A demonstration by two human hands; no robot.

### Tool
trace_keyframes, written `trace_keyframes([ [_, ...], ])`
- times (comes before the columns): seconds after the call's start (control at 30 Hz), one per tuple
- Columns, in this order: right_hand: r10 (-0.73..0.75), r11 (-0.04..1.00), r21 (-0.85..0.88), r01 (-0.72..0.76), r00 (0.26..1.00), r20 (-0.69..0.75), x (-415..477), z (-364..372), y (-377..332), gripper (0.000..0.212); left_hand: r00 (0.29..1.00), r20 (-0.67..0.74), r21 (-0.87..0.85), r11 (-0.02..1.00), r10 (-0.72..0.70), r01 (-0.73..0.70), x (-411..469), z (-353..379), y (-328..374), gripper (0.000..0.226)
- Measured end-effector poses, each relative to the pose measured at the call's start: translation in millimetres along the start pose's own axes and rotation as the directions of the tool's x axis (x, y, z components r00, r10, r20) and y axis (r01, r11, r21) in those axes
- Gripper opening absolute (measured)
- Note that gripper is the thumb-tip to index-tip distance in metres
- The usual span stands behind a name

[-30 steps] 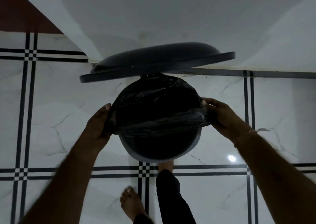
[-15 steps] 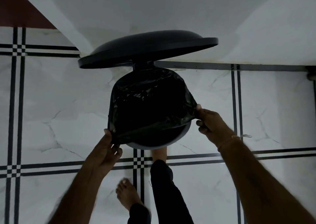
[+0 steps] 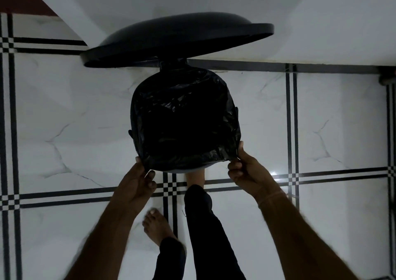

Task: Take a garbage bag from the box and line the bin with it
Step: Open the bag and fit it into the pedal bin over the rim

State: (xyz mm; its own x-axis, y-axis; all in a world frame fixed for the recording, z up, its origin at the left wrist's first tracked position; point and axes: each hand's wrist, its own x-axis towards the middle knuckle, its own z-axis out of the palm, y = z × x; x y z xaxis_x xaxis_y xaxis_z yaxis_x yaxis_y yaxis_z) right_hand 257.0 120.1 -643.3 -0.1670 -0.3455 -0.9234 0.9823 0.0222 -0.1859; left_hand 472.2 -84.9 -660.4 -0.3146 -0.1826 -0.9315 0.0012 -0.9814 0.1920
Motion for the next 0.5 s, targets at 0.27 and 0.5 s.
trace_keyframes([
  [0.27,-0.05,0.982,0.185,0.039,0.997,0.055,9.7,-0.5,33.1,0.034,0.997,-0.071,0.051,0.998,0.025,-0.021,11.2,22.1,-8.4,0.032],
  [0.5,-0.056,0.963,0.268,0.035,0.996,0.072,10.2,10.5,70.8,0.051,0.998,-0.035,-0.108,0.993,-0.059,0.055,18.5,13.7,-11.7,0.025],
])
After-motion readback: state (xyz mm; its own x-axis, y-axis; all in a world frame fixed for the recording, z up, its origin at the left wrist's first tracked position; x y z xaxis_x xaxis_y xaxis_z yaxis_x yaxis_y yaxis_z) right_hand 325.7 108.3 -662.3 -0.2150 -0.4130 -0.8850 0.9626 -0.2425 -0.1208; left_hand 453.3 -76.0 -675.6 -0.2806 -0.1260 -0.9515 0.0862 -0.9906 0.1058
